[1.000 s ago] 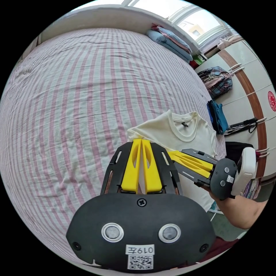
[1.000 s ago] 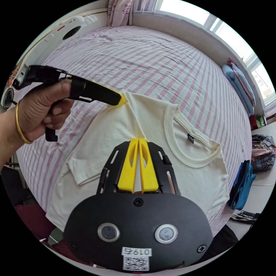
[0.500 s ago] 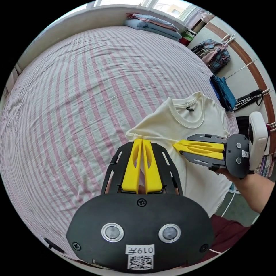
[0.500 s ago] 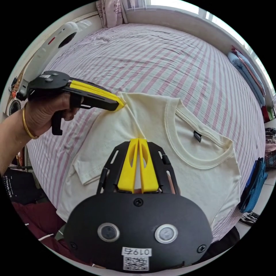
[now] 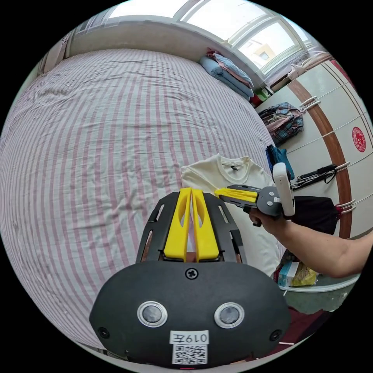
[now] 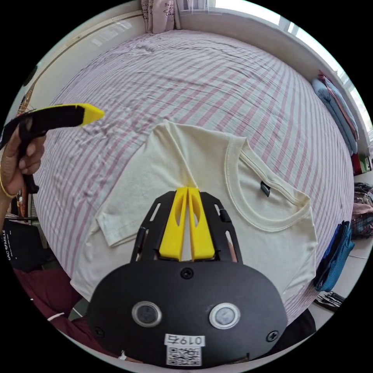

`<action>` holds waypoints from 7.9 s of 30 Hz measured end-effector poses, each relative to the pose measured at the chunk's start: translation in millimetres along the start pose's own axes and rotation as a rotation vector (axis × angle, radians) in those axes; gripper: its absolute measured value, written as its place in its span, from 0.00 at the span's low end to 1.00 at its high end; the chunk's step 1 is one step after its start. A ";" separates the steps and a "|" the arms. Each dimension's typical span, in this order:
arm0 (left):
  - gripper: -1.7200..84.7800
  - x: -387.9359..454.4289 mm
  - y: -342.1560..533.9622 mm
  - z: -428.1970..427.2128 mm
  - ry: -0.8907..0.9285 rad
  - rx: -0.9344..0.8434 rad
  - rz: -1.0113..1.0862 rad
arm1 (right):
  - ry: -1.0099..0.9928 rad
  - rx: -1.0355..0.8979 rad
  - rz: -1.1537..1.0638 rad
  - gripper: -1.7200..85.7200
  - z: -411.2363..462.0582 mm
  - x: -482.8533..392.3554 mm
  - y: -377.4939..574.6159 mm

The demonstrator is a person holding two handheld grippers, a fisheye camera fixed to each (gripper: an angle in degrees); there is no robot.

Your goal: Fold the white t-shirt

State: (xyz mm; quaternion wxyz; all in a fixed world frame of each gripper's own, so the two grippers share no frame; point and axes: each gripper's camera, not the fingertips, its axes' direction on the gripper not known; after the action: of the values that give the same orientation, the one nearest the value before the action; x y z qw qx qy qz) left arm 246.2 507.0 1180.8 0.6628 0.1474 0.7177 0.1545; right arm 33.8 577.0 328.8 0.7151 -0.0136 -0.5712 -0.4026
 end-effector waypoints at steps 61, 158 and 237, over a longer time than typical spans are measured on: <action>0.09 385.1 164.9 673.2 0.091 -0.047 -0.394 | -0.134 0.073 -0.111 0.11 70.5 626.9 350.6; 0.05 29.4 142.5 705.1 0.793 0.464 -1.425 | -1.047 -0.461 0.223 0.06 141.2 655.5 -234.4; 0.03 92.2 6.3 626.9 0.169 -0.043 -0.645 | -0.222 -0.323 -0.985 0.08 11.1 519.2 -201.3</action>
State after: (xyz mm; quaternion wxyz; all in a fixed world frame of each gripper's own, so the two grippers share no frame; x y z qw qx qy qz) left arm 864.1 567.7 1053.7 0.6186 -0.1147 0.7764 -0.0364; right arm -82.2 155.4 673.9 0.3655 0.1040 -0.5129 -0.7698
